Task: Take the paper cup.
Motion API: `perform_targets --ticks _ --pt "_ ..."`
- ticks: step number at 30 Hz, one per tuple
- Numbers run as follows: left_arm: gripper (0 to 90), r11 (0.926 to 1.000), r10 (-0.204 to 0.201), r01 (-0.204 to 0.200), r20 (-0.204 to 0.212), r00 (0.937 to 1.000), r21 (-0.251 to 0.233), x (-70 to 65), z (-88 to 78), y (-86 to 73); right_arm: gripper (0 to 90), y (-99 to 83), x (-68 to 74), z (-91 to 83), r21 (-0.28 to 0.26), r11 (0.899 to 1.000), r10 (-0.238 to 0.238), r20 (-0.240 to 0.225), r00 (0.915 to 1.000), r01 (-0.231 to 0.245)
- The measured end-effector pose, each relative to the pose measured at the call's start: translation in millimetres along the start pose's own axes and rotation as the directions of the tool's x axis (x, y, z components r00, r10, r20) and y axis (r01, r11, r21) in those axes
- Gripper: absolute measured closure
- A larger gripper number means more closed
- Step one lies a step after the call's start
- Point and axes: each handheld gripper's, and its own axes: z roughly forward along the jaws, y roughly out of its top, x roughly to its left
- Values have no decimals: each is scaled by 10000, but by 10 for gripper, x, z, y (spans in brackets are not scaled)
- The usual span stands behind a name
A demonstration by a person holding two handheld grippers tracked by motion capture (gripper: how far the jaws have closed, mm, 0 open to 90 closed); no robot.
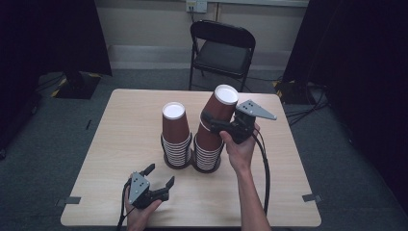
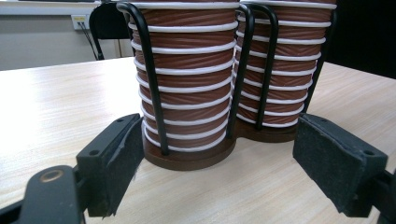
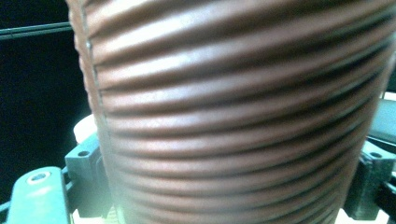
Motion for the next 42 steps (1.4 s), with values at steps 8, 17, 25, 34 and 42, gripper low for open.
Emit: perform_targets --ticks 8,17,25,34,42 --pt "159 9999 158 -158 93 9998 -52 -8 -7 -2 119 51 -52 -82 -252 9997 52 191 9998 -47" --pt "202 9994 305 -309 232 9993 168 -17 12 7 119 71 -87 -234 -319 9995 54 382 9993 -42" --pt "201 9996 291 -290 95 9995 -35 -22 -7 -2 119 64 -184 -444 -437 9989 202 680 9975 -172" --pt "203 9996 59 -68 -338 9994 -278 -12 -27 -11 119 -4 -264 -614 -415 9985 396 910 9951 -359" --pt "226 9997 164 -174 -549 9984 -174 -26 -16 -6 120 -154 -307 -739 -354 9965 793 1094 9908 -759"
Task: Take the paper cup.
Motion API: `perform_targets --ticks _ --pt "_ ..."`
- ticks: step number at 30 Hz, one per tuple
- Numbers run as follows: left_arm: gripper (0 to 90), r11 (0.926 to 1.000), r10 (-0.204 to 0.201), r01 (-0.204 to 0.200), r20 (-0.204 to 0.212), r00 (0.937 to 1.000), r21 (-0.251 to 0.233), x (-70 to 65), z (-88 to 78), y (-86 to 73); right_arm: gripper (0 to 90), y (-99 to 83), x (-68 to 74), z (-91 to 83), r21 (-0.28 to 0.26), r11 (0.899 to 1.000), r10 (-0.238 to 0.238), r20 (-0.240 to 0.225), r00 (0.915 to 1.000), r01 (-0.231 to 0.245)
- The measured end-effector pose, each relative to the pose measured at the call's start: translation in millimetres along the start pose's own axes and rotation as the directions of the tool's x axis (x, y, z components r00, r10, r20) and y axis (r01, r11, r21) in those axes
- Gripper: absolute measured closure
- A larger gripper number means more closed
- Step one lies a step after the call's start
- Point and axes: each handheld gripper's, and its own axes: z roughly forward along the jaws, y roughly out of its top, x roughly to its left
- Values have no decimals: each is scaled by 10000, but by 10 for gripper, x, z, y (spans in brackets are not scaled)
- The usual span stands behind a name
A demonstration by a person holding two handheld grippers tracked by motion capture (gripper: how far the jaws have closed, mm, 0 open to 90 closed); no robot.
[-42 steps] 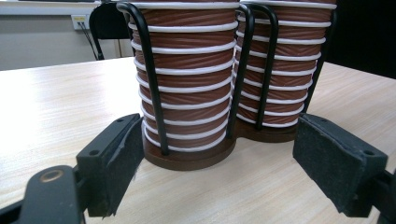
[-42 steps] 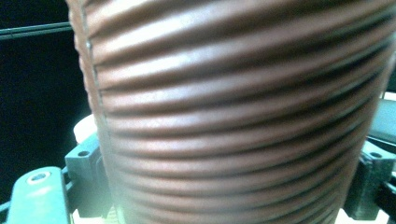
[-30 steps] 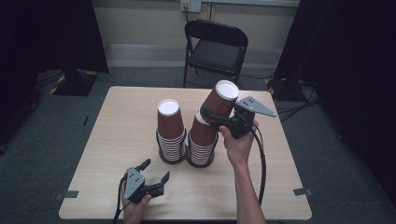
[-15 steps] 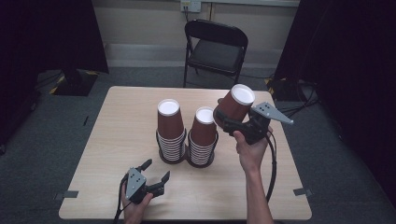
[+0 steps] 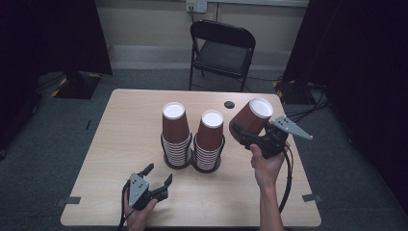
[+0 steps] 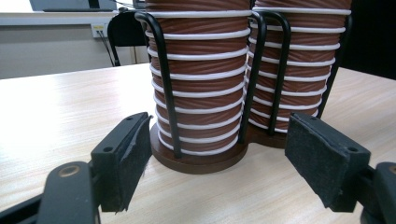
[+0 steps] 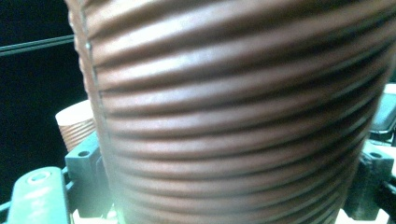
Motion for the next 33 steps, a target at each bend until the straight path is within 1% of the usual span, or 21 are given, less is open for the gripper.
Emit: perform_targets --ticks 2,4,7,10,11,13,14,16,17,19,22,24,25,27,29,30,32,33 --pt "225 9999 91 -91 26 10000 100 -2 8 4 120 -50 -17 -22 37 9999 150 16 9999 -150" --pt "221 9999 58 -60 140 9999 115 5 9 4 120 -101 -27 -48 118 9996 239 51 9997 -239" --pt "211 9999 -142 141 312 9994 27 30 3 0 121 -188 -43 -92 197 9989 423 58 9991 -424" --pt "203 10000 -12 9 397 9992 66 20 6 3 122 -281 -55 -126 263 9974 665 34 9978 -666" --pt "195 9999 97 -103 410 9991 136 17 9 5 123 -313 -56 -135 289 9966 772 23 9970 -772" --pt "191 9995 157 -172 548 9984 261 12 23 11 122 -374 -54 -153 399 9956 850 68 9964 -852" --pt "190 9994 154 -173 650 9978 288 15 28 12 123 -402 -52 -160 435 9949 906 87 9958 -909" --pt "175 9997 129 -144 778 9969 192 23 20 8 122 -453 -38 -167 603 9929 1024 135 9947 -1030" --pt "162 9998 140 -153 829 9965 153 29 14 6 122 -480 -29 -169 645 9928 1001 148 9949 -1009" --pt "165 9998 85 -97 812 9967 145 33 15 6 122 -539 -10 -170 687 9910 1152 33 9933 -1151" --pt "158 9998 76 -89 816 9966 157 31 15 6 122 -637 1 -162 782 9871 1407 -46 9900 -1399" --pt "158 9998 86 -99 798 9968 159 32 14 7 123 -695 3 -162 842 9830 1657 -219 9859 -1634" --pt "158 9999 23 -37 835 9965 162 36 15 6 123 -719 5 -160 862 9811 1761 -265 9840 -1732" --pt "157 9998 -125 112 939 9955 140 43 20 6 123 -765 13 -168 911 9791 1856 -333 9821 -1820" --pt "157 9998 -128 108 1077 9941 189 48 27 8 123 -814 26 -174 995 9753 2022 -406 9785 -1974" --pt "157 9996 -192 170 1094 9938 208 44 29 9 124 -837 32 -176 1011 9725 2153 -454 9755 -2099" --pt "158 9990 -408 378 1373 9897 243 49 43 11 124 -888 43 -177 1050 9661 2424 -542 9687 -2359" --pt "158 9985 -506 469 1427 9885 287 46 50 13 124 -913 51 -173 1110 9638 2499 -616 9663 -2422"
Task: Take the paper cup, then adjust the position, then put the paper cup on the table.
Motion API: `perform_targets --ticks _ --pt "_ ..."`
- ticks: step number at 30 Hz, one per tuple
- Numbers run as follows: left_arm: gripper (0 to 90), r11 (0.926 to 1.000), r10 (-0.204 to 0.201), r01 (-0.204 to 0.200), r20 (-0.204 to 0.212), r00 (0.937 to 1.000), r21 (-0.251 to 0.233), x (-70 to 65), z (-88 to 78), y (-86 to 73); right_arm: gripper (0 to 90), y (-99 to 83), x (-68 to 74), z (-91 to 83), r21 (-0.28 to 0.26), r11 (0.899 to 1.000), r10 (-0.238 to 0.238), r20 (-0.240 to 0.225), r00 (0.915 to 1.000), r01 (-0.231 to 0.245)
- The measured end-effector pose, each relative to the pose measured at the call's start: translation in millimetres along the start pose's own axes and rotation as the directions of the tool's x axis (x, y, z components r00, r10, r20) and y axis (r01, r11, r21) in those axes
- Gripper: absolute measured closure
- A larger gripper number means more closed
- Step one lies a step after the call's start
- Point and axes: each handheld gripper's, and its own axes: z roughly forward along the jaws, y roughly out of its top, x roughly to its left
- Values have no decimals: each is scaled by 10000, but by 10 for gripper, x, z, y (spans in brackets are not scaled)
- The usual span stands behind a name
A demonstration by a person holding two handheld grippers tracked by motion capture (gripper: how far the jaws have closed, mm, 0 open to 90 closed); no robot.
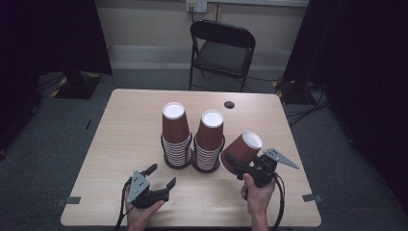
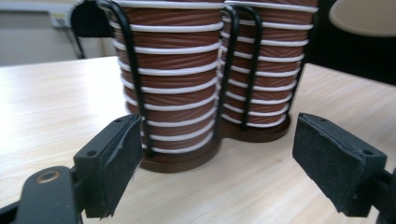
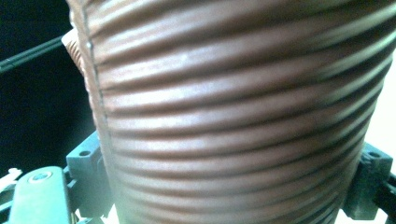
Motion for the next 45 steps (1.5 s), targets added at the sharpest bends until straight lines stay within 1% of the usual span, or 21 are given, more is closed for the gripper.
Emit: perform_targets --ticks 2,5,12,17,20,22,27,29,30,31,32,33,34,35,36,37,38,42,43,44,45 --pt "170 10000 25 -25 103 9999 23 0 12 2 124 -43 2 8 54 10000 58 -29 10000 -58" --pt "183 10000 -1 1 214 9998 -3 -3 15 5 124 -99 -7 2 -40 9989 460 -270 9986 -461" --pt "171 9999 -25 30 434 9991 -137 -11 9 17 124 -241 0 -14 -139 9942 1054 -518 9931 -1063" --pt "168 9994 123 -98 738 9972 -346 -88 47 52 124 -325 4 -36 -148 9882 1509 -819 9852 -1526" --pt "179 9992 214 -181 981 9949 -345 -119 86 69 125 -362 12 -28 -68 9844 1740 -1048 9792 -1756" --pt "190 9992 157 -114 1117 9936 -390 -150 114 70 125 -384 30 -16 44 9837 1793 -1097 9777 -1799" --pt "234 9988 146 -70 1551 9878 -490 -200 159 80 125 -414 59 -1 95 9761 2162 -1405 9662 -2170" --pt "234 9983 307 -219 1689 9851 -542 -217 170 96 125 -436 81 1 152 9710 2381 -1595 9581 -2388" --pt "237 9982 249 -151 1704 9851 -586 -234 177 103 125 -446 93 3 192 9685 2482 -1648 9546 -2484" --pt "253 9981 278 -171 1849 9824 -595 -243 182 112 125 -460 99 8 226 9664 2562 -1716 9513 -2562" --pt "275 9976 399 -280 1952 9799 -629 -242 189 120 125 -472 106 14 289 9621 2717 -1834 9447 -2711" --pt "279 9974 283 -138 2085 9776 -705 -257 202 125 125 -485 109 22 345 9578 2866 -1943 9381 -2855" --pt "279 9972 336 -180 2176 9755 -731 -261 210 131 125 -499 108 30 409 9541 2986 -2038 9324 -2966" --pt "279 9966 262 -81 2227 9745 -819 -280 221 133 125 -512 110 37 468 9504 3101 -2151 9261 -3074" --pt "285 9959 346 -143 2304 9725 -892 -285 230 136 125 -526 111 44 504 9488 3151 -2194 9233 -3119" --pt "305 9948 413 -174 2409 9697 -1005 -288 241 137 125 -543 112 48 551 9442 3286 -2269 9168 -3248" --pt "319 9942 309 -37 2531 9669 -1071 -300 253 136 125 -562 117 54 649 9368 3491 -2390 9061 -3438" --pt "364 9905 528 -169 2644 9630 -1364 -340 281 135 125 -640 129 80 914 9206 3900 -2666 8814 -3797" --pt "374 9894 624 -249 2640 9625 -1432 -347 285 136 125 -657 134 84 978 9147 4035 -2771 8720 -3922" --pt "379 9886 632 -236 2670 9616 -1490 -359 292 136 124 -670 143 86 1078 9110 4119 -2815 8667 -3980" --pt "386 9879 583 -162 2725 9604 -1540 -373 302 136 125 -681 150 91 1114 9109 4124 -2829 8660 -3974"
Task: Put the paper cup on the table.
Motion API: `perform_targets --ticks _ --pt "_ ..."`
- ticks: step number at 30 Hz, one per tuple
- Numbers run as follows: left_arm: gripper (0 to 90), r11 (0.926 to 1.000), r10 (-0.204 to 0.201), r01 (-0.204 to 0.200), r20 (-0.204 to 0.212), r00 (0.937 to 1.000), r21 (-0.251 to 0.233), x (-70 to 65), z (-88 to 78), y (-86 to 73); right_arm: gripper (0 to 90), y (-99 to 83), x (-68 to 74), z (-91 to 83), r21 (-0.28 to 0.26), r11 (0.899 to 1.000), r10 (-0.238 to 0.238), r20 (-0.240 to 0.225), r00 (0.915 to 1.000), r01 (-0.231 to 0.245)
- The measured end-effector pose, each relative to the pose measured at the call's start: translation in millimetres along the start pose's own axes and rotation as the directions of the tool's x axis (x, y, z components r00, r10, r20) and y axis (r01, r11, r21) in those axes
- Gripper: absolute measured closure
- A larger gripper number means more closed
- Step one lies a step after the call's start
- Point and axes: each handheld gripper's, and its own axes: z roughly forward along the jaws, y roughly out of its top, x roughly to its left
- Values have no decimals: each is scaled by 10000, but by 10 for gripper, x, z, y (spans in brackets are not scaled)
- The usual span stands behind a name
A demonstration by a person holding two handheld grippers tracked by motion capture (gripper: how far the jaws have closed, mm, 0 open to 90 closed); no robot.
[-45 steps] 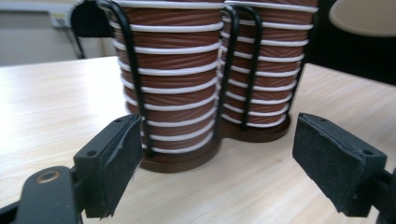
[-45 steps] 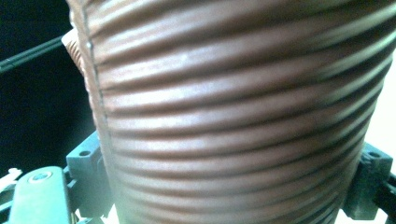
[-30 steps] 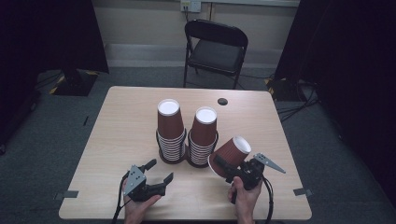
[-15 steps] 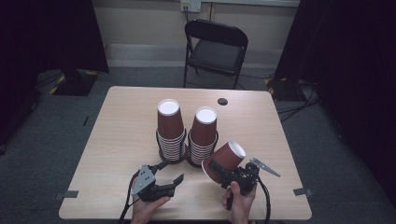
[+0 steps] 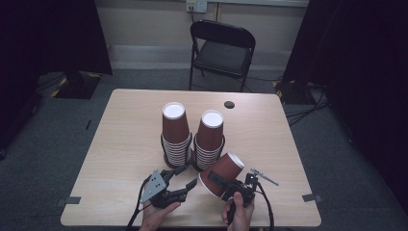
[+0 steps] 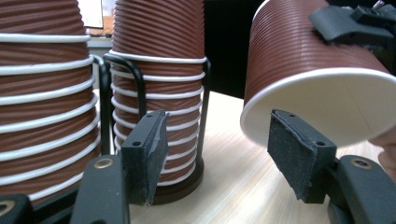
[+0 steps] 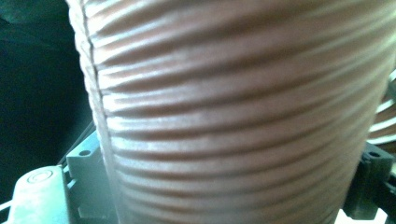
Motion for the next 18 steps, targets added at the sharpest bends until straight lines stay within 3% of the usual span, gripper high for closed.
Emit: perform_targets --ticks 2,6,15,18 --pt "400 9999 -102 103 84 9999 -78 -10 24 0 125 -15 3 10 66 9998 170 -87 9998 -170" --pt "434 9996 120 -115 178 9998 -267 -38 63 10 125 -38 11 49 286 9989 375 -208 9991 -369" --pt "553 9989 458 -454 273 9986 -141 -62 128 -7 124 -167 33 164 876 9932 816 -472 9955 -773" --pt "599 9992 372 -369 199 9991 -160 -78 146 -20 124 -199 51 192 1016 9915 869 -476 9951 -817"
